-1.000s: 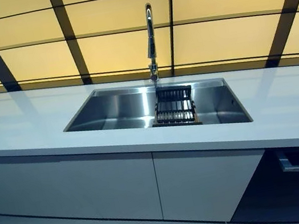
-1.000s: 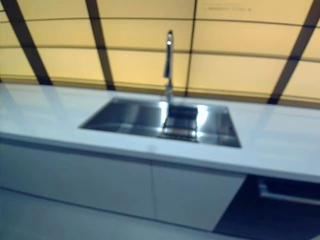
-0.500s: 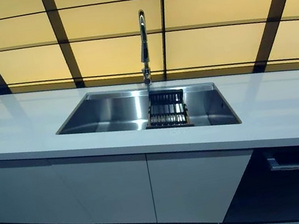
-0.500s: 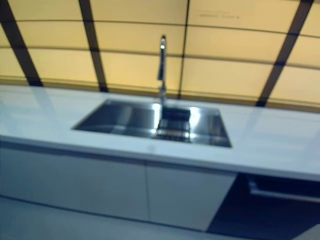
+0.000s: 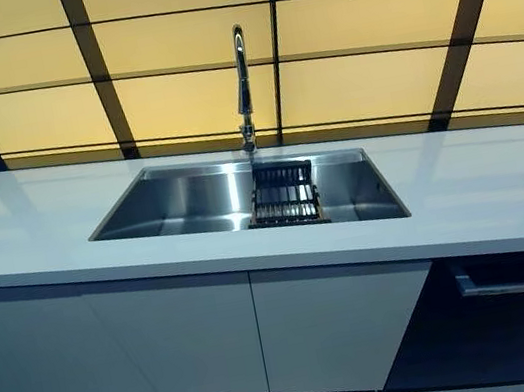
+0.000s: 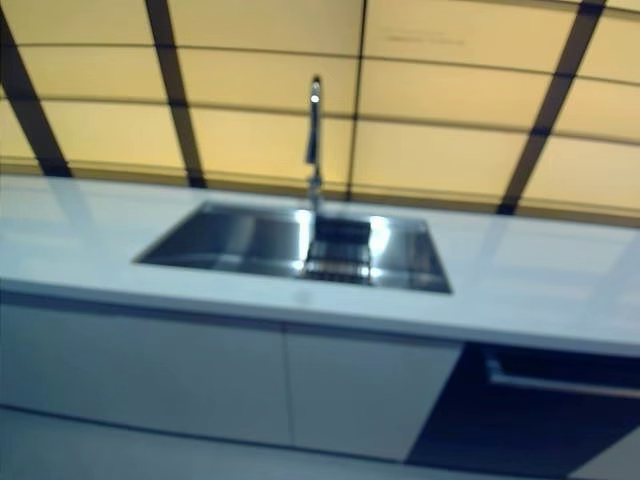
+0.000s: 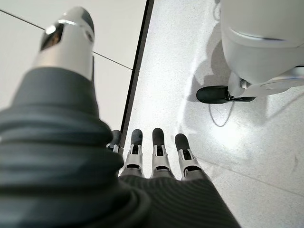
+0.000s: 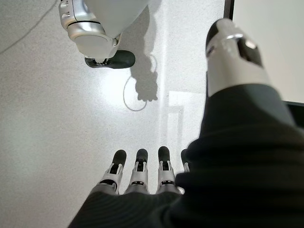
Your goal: Take plates into dishwasher
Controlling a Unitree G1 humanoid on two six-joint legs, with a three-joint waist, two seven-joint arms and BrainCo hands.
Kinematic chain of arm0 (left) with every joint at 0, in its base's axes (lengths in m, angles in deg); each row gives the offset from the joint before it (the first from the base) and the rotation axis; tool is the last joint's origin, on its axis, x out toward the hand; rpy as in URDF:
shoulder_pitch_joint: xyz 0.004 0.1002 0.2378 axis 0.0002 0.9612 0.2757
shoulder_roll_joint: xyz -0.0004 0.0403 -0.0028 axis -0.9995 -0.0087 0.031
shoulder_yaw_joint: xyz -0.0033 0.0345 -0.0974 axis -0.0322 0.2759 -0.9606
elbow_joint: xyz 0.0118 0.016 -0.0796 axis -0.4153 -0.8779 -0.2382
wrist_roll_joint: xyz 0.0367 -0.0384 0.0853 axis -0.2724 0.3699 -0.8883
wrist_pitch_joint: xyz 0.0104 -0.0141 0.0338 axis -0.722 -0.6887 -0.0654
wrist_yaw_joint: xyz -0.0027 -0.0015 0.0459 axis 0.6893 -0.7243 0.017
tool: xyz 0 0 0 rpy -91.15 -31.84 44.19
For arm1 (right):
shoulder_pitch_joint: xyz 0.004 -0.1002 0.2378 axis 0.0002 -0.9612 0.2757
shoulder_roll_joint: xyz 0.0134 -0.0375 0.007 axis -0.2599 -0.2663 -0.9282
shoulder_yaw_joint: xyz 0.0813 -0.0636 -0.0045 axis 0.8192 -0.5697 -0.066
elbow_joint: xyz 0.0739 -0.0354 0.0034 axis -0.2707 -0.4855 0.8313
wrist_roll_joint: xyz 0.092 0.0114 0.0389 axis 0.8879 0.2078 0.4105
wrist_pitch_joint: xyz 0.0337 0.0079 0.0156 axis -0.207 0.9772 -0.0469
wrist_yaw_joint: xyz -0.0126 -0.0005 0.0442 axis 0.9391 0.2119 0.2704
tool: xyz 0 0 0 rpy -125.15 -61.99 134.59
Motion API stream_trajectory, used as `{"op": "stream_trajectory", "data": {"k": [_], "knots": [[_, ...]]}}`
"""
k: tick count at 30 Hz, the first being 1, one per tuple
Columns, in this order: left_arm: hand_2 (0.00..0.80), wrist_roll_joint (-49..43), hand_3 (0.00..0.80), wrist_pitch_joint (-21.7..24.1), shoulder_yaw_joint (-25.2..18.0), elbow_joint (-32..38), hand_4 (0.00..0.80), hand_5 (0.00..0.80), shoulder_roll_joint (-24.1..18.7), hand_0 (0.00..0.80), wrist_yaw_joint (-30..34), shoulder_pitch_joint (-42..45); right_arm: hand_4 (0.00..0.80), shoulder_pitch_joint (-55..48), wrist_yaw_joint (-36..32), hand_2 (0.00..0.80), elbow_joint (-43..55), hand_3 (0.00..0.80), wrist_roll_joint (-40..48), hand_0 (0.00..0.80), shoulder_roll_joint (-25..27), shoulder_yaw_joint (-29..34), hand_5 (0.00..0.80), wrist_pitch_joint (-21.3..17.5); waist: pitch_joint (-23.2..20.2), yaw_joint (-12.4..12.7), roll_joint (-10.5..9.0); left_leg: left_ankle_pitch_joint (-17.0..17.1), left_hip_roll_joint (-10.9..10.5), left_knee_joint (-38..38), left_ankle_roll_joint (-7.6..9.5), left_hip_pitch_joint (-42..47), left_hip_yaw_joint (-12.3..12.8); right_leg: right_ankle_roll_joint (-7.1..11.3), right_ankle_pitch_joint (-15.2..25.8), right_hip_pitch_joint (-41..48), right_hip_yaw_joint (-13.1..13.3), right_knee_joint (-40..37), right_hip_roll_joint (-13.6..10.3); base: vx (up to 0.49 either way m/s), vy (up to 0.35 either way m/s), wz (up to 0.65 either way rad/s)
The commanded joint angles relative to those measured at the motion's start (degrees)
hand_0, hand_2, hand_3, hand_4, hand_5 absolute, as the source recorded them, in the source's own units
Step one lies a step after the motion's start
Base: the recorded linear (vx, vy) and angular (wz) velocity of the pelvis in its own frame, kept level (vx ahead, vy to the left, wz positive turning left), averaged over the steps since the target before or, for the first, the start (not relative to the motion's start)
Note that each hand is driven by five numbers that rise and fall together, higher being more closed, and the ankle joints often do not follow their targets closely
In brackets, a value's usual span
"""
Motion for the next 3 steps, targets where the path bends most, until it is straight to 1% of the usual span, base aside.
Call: {"op": "stream_trajectory", "data": {"k": [1, 3], "knots": [[0.000, -1.05, 0.000, 1.77, -0.49, -1.51, 0.000, 0.000, 0.71, 0.000, -0.39, -3.52, 0.000, 2.62, 0.82, 0.000, -1.83, 0.000, -0.97, 0.000, -0.12, 1.52, 0.000, -0.67, 1.15, -0.34, -0.07, -7.17, -1.88, 1.36, 2.79, 4.64, 0.36, 0.96, 10.55, -3.91, -2.05, -4.32, -0.43, 0.000, 0.000, 0.00], [0.000, -1.19, 0.000, 1.91, -0.28, -1.48, 0.000, 0.000, 0.79, 0.000, -0.59, -3.50, 0.000, 2.68, 1.04, 0.000, -1.86, 0.000, -0.78, 0.000, -0.24, 1.45, 0.000, -0.93, 1.22, -0.25, -0.01, -7.16, -1.92, 1.46, 2.82, 4.48, 0.30, 0.96, 10.51, -4.01, -2.08, -4.24, -0.45, 0.000, 0.000, 0.00]]}}
